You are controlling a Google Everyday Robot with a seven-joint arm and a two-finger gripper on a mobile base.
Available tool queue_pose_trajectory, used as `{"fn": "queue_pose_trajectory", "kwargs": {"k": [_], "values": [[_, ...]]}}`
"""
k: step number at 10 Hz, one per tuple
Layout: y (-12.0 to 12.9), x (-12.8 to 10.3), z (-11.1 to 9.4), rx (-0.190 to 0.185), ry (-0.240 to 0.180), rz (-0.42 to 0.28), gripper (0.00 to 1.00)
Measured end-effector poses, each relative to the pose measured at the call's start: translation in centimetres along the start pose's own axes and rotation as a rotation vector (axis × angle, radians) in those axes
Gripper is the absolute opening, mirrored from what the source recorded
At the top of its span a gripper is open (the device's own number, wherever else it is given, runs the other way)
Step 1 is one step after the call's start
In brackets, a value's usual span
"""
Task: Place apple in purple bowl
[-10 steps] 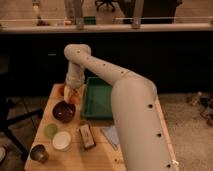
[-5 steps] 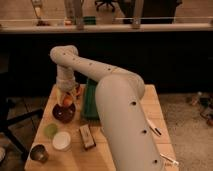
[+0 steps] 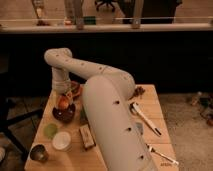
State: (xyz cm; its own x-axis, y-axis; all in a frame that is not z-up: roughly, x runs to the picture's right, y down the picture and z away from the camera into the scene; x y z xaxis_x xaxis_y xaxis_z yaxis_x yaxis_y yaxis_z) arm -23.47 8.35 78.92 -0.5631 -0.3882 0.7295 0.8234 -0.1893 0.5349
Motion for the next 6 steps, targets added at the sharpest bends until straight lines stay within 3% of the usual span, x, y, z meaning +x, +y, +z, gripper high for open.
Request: {"fn": "queue_pose_trajectory", "kwargs": {"k": [4, 6], "values": [[0.0, 1.0, 2.0, -0.016, -0.051, 0.016, 0.00], [0.2, 1.0, 1.9, -0.015, -0.051, 0.018, 0.11]]}}
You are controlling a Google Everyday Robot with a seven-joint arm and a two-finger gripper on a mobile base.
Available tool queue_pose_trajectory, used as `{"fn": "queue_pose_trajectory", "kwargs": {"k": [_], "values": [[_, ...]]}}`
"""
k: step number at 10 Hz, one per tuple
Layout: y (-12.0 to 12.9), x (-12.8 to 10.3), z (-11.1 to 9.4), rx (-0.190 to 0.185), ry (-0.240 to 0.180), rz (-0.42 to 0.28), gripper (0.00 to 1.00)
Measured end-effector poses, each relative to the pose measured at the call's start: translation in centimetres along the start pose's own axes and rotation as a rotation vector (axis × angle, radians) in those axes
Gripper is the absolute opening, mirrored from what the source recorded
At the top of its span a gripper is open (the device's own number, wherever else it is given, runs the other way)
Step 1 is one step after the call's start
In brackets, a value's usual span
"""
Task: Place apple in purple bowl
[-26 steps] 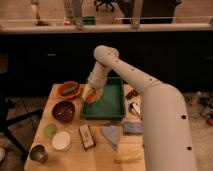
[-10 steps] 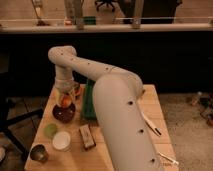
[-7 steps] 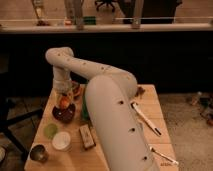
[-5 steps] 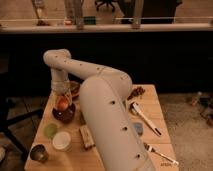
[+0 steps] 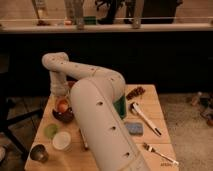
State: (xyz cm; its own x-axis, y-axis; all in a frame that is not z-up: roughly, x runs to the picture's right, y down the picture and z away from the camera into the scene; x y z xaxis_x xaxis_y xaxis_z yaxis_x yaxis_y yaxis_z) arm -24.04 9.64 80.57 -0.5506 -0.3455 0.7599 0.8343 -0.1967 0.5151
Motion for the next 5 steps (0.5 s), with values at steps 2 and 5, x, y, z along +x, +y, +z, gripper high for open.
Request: {"fn": "queue_pose_trajectory", "kwargs": {"k": [2, 5], "values": [[0.10, -0.01, -0.02, 0.000, 0.001, 0.001, 0.33], [0.13, -0.01, -0.02, -0.001, 0.000, 0.002, 0.61]]}}
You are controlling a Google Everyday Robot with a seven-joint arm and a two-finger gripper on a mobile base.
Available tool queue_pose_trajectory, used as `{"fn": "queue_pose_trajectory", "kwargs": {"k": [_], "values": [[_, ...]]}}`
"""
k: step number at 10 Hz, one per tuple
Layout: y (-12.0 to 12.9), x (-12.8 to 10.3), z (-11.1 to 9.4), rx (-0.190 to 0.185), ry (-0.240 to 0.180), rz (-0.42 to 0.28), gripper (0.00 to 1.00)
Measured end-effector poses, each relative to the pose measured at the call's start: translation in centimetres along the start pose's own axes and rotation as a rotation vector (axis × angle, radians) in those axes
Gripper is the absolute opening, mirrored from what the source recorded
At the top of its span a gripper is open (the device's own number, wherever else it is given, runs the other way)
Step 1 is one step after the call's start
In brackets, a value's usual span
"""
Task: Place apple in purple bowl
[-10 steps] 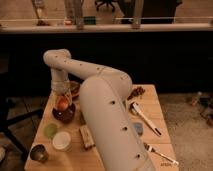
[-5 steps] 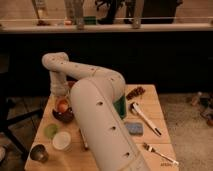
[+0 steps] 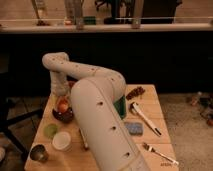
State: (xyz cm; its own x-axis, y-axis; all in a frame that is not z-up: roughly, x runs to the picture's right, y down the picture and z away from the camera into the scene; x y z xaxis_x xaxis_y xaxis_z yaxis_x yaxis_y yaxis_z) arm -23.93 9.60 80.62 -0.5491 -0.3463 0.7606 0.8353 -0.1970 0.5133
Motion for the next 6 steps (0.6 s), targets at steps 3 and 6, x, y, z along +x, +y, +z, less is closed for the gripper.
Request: {"fn": "queue_pose_trajectory", "kwargs": {"k": [3, 6], "values": [[0.02, -0.01, 0.00, 0.000, 0.000, 0.000, 0.80], [0.06, -0.01, -0.01, 0.001, 0.000, 0.001, 0.80]]}}
